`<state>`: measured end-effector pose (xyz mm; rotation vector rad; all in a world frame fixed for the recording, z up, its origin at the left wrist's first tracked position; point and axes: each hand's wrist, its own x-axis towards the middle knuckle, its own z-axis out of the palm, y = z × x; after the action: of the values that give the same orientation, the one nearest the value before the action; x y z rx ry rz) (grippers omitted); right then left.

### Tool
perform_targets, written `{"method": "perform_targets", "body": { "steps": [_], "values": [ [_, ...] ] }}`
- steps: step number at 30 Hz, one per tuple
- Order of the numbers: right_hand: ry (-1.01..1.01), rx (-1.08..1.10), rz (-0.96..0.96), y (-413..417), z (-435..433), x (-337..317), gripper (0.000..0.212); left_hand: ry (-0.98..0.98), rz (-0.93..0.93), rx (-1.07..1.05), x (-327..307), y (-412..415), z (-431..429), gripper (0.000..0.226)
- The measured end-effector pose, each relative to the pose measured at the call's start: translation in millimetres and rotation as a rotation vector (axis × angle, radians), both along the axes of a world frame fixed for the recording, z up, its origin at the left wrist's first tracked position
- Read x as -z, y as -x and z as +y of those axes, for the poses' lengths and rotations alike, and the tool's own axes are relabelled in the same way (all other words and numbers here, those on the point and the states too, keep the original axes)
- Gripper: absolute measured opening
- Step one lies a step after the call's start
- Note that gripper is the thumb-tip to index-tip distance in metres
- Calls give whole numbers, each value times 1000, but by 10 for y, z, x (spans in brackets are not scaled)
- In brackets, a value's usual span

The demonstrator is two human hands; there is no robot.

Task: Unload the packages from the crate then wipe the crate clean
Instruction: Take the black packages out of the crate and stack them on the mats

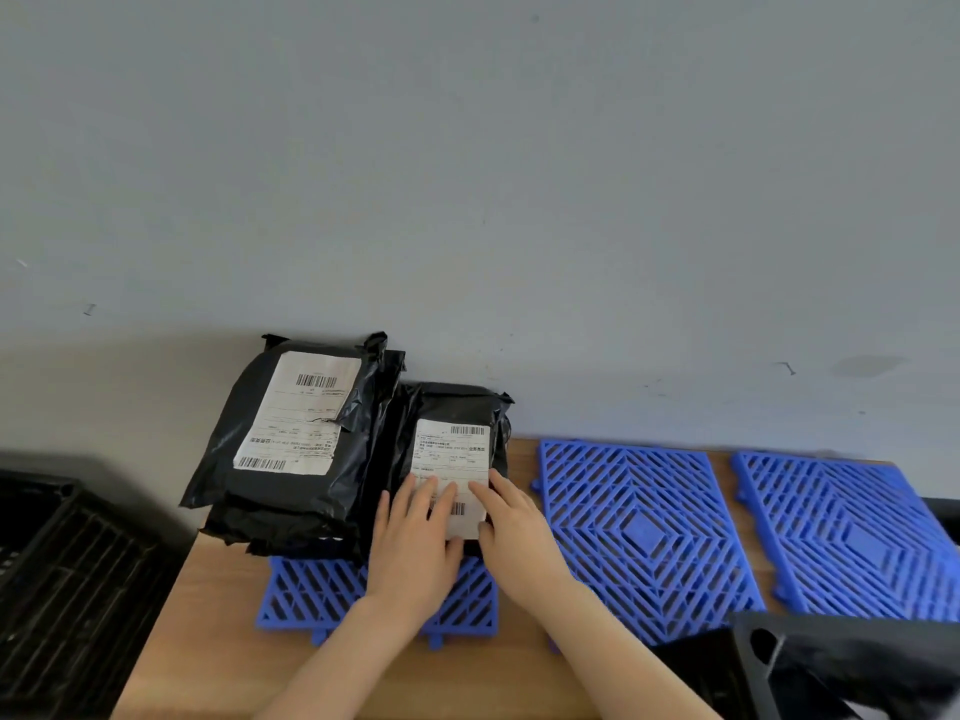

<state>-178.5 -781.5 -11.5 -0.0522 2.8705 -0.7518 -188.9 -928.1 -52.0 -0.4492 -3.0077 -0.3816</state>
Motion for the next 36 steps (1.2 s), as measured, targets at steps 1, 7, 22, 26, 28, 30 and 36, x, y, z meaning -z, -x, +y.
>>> {"method": "perform_targets", "body": {
  "steps": [1,7,22,26,28,30,36],
  "values": [
    [20,16,26,-37,28,-56,50,-8,-5,-10,-57,-23,22,58],
    [137,57,199,-386,265,-436,41,-109,142,8,-530,-298,273,41],
    [195,106,537,-2053,1853,-1290,32,-352,334,99,-1639,-1928,1857,24],
    [133,185,454,-2392,2374,-1158,32,-291,197,180,-1655,-2279,2361,29],
    [116,221,376,-2548,2592,-1059,34,-191,47,195,-1561,-2413,2559,42],
    [87,243,283,-2691,2764,-954,36,-70,-115,194,-1429,-2524,2693,55],
    [13,251,-36,-3013,3017,-688,43,133,-606,107,-1101,-2801,2833,78]
  ]
}}
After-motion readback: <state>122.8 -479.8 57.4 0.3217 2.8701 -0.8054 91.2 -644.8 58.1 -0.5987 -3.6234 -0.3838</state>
